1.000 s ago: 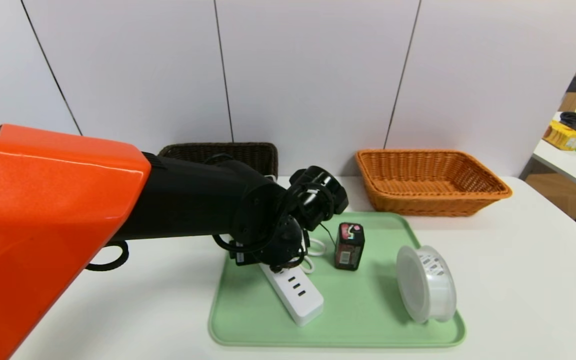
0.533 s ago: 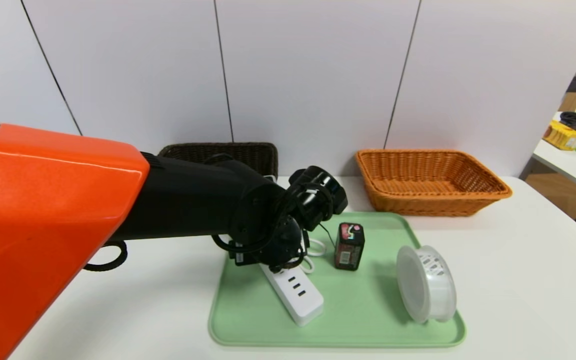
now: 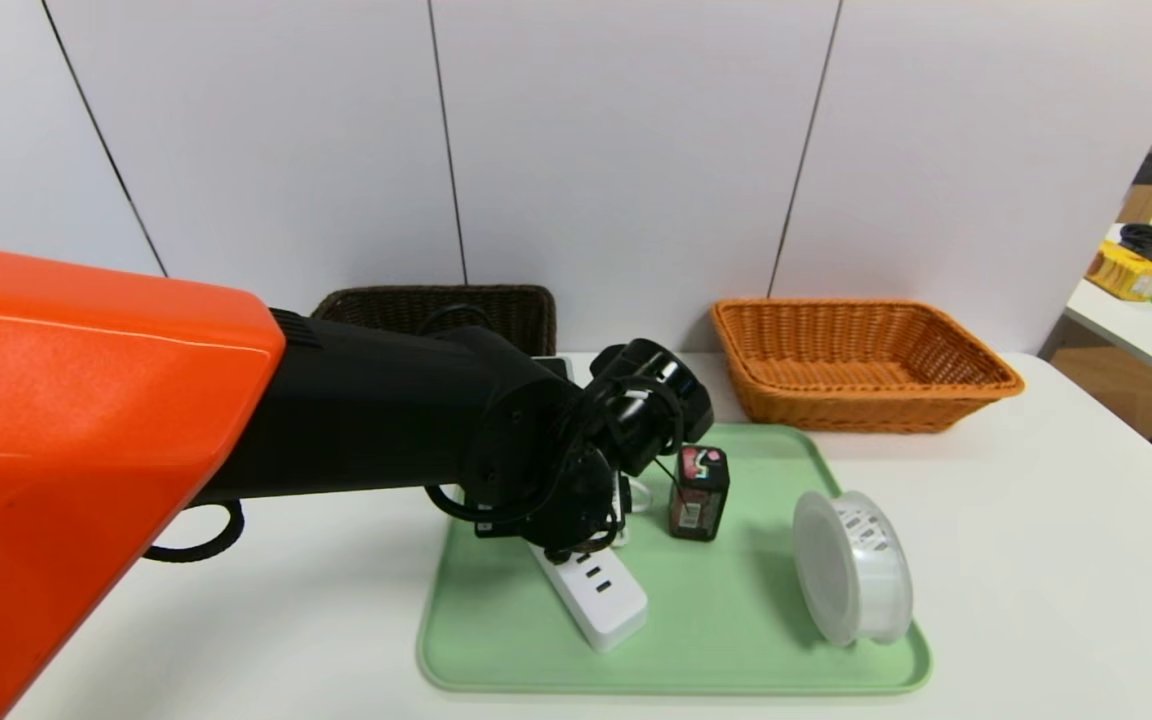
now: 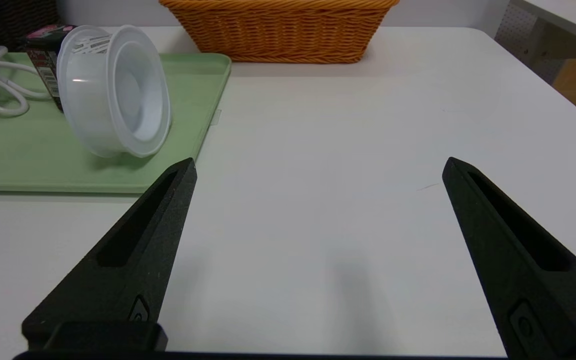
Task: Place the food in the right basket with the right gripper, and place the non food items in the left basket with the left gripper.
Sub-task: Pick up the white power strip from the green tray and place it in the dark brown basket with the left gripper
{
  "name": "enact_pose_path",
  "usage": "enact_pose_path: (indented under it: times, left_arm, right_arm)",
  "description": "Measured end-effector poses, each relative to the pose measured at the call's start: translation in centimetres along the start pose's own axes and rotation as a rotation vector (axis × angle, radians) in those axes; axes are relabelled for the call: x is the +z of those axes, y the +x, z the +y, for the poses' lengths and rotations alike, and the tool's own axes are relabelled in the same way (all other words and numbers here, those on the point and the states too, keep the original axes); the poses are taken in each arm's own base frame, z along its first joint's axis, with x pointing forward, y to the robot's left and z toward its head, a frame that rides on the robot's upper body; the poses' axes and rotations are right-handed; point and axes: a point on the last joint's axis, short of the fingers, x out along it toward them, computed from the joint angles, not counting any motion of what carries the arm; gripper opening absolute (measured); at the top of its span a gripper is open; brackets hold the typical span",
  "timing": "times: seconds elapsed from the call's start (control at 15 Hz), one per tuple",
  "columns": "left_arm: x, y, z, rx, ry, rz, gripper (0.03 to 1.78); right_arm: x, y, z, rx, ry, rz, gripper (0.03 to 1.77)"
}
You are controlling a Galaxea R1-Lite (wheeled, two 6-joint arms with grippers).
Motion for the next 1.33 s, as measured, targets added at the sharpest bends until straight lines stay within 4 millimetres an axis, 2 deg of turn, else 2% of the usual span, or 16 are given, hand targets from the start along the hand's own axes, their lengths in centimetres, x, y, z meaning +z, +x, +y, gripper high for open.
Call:
enact_pose_path:
  times: [0.27,0.73,1.33]
  left_arm:
    - [-0.1,-0.1,-0.2,-0.007,0.068,-0.003,1.69]
    - [0.2,0.2,-0.8,-0.046,0.035,-0.043,1.69]
    - [0.3,1.3,-0.3,-0.012,0.066,-0.031,1.69]
  right_arm:
    - [0.0,0.0,0.0,0.000,0.000,0.000,1.70]
    - [0.0,0.0,0.0,0.000,0.000,0.000,1.70]
    - [0.0,0.0,0.0,0.000,0.000,0.000,1.70]
